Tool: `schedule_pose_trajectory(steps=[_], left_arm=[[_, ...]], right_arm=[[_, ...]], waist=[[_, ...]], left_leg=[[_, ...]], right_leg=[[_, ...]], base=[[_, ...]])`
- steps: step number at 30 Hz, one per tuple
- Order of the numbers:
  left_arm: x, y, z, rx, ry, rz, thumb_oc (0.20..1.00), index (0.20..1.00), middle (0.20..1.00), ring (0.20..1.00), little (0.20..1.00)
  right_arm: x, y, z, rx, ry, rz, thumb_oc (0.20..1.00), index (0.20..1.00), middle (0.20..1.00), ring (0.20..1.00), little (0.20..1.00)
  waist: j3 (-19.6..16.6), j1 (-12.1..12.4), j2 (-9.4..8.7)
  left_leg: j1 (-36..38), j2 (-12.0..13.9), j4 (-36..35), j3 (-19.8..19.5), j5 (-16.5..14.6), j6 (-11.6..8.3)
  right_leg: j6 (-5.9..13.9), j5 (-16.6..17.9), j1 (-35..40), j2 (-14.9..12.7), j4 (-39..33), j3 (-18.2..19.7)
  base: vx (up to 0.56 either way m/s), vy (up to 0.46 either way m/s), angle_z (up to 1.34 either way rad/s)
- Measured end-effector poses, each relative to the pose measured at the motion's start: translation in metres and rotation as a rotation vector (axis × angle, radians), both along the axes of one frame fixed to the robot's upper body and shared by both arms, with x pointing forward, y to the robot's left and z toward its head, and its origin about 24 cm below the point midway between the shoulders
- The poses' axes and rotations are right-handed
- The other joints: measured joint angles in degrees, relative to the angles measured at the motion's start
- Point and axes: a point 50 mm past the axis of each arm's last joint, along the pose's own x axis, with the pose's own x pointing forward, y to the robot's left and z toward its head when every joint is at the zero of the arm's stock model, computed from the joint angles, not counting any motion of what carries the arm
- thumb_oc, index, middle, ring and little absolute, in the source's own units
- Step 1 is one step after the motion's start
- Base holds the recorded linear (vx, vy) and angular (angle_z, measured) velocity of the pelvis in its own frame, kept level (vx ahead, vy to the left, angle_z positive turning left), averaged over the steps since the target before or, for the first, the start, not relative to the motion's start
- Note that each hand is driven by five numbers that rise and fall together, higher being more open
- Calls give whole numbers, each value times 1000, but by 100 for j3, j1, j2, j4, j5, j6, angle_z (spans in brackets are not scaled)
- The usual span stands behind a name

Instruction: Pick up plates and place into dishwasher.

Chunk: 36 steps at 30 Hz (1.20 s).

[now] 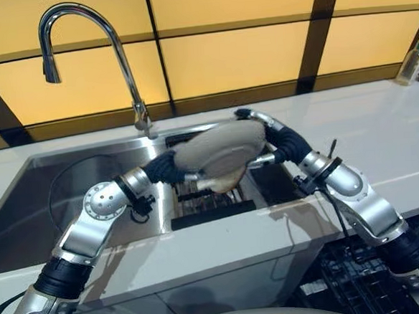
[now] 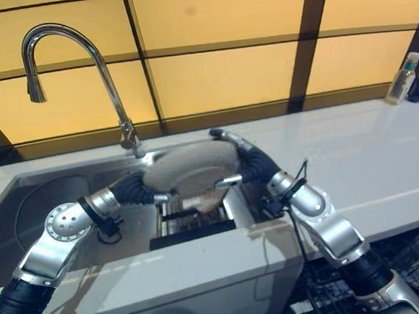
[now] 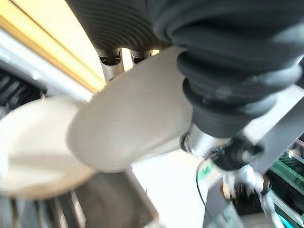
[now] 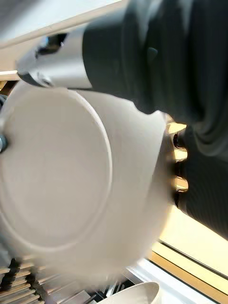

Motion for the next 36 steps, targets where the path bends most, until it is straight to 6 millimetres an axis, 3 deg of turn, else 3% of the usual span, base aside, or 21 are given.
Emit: schedule_pose_trajectory(steps=[15, 26, 32, 34, 35, 36], left_arm=[[-1, -5, -4, 19, 39, -40, 200, 200, 200, 200, 200], [-3, 3, -4, 95, 57, -59, 200, 200, 200, 200, 200], [-4, 0, -7, 95, 63, -66, 200, 200, 200, 200, 200], [-4, 0, -6, 95, 61, -67, 200, 200, 200, 200, 200], [-4, 0, -6, 95, 60, -68, 200, 200, 200, 200, 200], [-4, 0, -6, 94, 59, -69, 200, 200, 200, 200, 200]], right_arm=[[4, 8, -9, 54, 58, -81, 1000, 1000, 1000, 1000, 1000], [2, 1, -13, -323, 181, 180, 1000, 1000, 1000, 1000, 1000], [2, 0, -15, -301, 228, 193, 1000, 1000, 1000, 1000, 1000], [2, 0, -15, -299, 235, 209, 856, 856, 856, 856, 856], [2, 0, -15, -300, 235, 214, 501, 501, 501, 501, 501], [2, -1, -14, -302, 236, 220, 347, 347, 347, 347, 347]], waist=[[-29, -11, -7], [-11, -2, -48], [42, -11, -140], [45, -15, -153], [46, -17, -154], [46, -17, -154]], left_leg=[[-6, 0, -2, -1, -15, 25], [-7, 3, -1, -12, -14, 23], [-1, 1, 0, -11, -13, 21], [0, 1, 0, -11, 1, -2], [0, 1, 1, -11, 1, -3], [1, 1, 1, -11, 1, -3]], right_leg=[[0, 0, -5, 0, -22, 3], [1, -1, 2, 0, -22, -9], [1, -1, 7, 0, -20, -9], [2, -1, 8, 0, -18, -9], [2, -1, 8, 0, -15, -9], [2, -1, 9, 0, -3, -8]], base=[[0, 0, 0], [0, 0, 0], [0, 0, 0], [0, 0, 0], [0, 0, 0], [0, 0, 0]])
